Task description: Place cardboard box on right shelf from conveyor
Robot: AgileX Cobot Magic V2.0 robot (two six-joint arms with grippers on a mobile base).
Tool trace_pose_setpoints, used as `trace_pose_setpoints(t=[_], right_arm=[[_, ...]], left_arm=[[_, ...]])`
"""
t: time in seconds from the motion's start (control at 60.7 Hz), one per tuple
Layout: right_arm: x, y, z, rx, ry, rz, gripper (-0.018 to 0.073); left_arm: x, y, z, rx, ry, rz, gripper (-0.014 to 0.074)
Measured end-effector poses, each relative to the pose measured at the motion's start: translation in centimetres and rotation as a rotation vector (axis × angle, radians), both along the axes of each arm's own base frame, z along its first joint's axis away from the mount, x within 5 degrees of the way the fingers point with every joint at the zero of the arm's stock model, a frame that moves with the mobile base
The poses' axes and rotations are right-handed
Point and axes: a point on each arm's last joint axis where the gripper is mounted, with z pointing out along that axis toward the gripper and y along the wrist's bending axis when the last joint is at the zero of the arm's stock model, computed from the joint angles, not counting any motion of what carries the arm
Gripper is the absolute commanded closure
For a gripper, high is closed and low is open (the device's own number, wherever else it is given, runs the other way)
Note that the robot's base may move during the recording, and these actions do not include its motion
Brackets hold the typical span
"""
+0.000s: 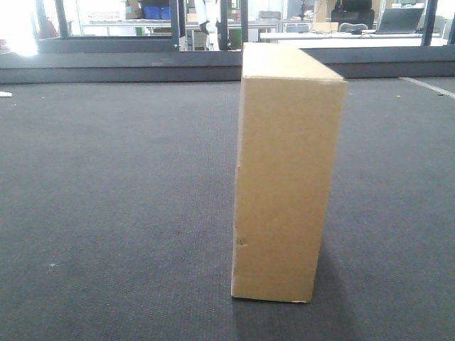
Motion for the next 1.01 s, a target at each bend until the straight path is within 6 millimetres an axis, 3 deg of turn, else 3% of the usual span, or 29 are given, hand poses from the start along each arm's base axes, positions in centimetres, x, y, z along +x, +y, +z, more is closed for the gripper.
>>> trace_pose_setpoints(t=[0.56, 0.741, 0.824, 1.005], right_arm=[[0.0, 0.0, 0.0, 0.000, 0.000, 0.000, 0.0492], [-0.1, 0.0, 0.8, 0.000, -0.075, -0.003, 0.0492], [-0.3, 0.0, 2.1, 0.001, -0.106, -0.003, 0.0492], [-1.6, 0.1, 7.1, -0.001, -0.094, 0.006, 0.0492]], left_arm=[[0.0, 0.0, 0.0, 0.000, 0.000, 0.000, 0.0715], [0.0, 0.0, 0.0, 0.000, 0.000, 0.000, 0.0715], [0.0, 0.0, 0.0, 0.000, 0.000, 0.000, 0.0715], [0.0, 0.0, 0.0, 0.000, 0.000, 0.000, 0.0715]])
